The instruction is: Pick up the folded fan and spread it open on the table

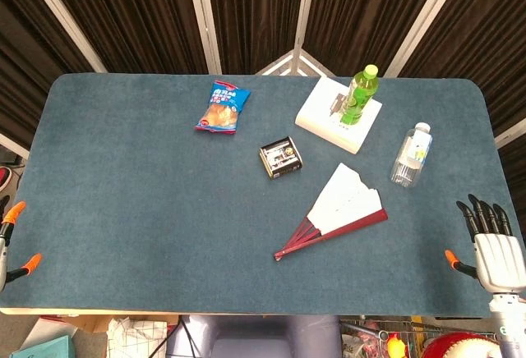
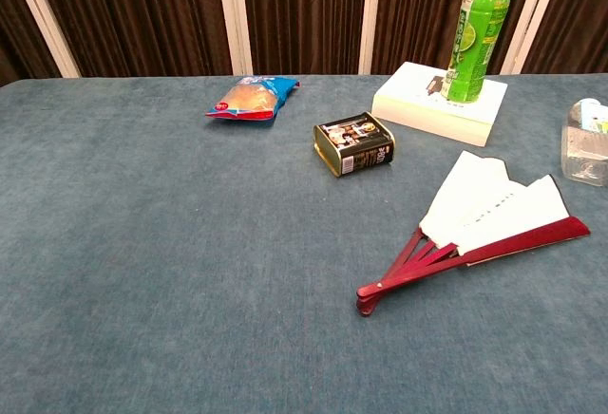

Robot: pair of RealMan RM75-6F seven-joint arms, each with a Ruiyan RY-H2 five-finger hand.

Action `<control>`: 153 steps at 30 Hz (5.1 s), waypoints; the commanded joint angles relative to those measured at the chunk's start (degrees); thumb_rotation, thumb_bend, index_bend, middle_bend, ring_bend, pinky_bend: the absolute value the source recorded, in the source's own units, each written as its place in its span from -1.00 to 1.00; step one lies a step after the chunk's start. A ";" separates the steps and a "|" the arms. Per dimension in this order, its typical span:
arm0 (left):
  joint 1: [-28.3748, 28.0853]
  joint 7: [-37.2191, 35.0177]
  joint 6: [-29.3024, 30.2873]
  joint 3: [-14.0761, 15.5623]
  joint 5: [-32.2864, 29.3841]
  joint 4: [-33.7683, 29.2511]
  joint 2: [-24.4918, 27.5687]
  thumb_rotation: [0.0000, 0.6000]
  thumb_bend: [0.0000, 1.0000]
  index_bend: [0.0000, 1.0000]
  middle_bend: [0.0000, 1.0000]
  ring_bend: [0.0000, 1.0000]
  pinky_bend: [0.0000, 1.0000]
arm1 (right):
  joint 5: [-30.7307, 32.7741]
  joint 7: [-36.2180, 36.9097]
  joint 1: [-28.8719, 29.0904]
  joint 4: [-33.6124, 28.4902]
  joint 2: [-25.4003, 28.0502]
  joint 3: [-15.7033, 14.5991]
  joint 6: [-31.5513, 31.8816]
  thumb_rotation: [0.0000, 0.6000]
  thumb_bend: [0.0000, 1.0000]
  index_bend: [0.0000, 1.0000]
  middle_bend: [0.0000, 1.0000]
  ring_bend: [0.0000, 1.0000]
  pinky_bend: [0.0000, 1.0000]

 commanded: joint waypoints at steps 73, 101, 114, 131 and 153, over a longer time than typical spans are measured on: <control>0.66 0.21 0.46 -0.17 -0.75 -0.66 0.44 1.00 -0.96 -0.71 -1.00 -1.00 -1.00 | -7.75 -2.15 15.53 15.58 -22.77 -1.92 -15.05 1.00 -0.53 -0.23 -0.88 -0.75 -0.80; 0.02 2.27 -1.01 -0.64 -2.47 -0.81 -0.07 1.00 -0.96 -0.71 -1.00 -1.00 -1.00 | -4.89 -0.07 20.40 21.82 -27.83 -1.11 -19.63 1.00 -0.35 -0.05 -0.86 -0.73 -0.77; 0.09 3.05 -0.65 -0.52 -2.31 -0.93 -0.31 1.00 -0.96 -0.71 -1.00 -1.00 -1.00 | -4.51 1.67 21.80 23.81 -28.83 -0.85 -19.46 1.00 -0.22 0.13 -0.82 -0.68 -0.73; 0.18 3.61 -0.48 -0.09 -1.77 -1.31 -0.35 1.00 -0.96 -0.71 -1.00 -1.00 -1.00 | -5.21 3.38 22.16 23.33 -27.44 -0.99 -16.70 1.00 -0.08 0.49 -0.75 -0.62 -0.67; -0.83 3.16 -3.21 -0.58 -3.71 -1.18 -0.08 1.00 -0.96 -0.71 -1.00 -1.00 -1.00 | -8.01 -0.86 26.98 7.21 -12.33 2.22 -15.98 1.00 -0.08 0.66 -0.72 -0.59 -0.66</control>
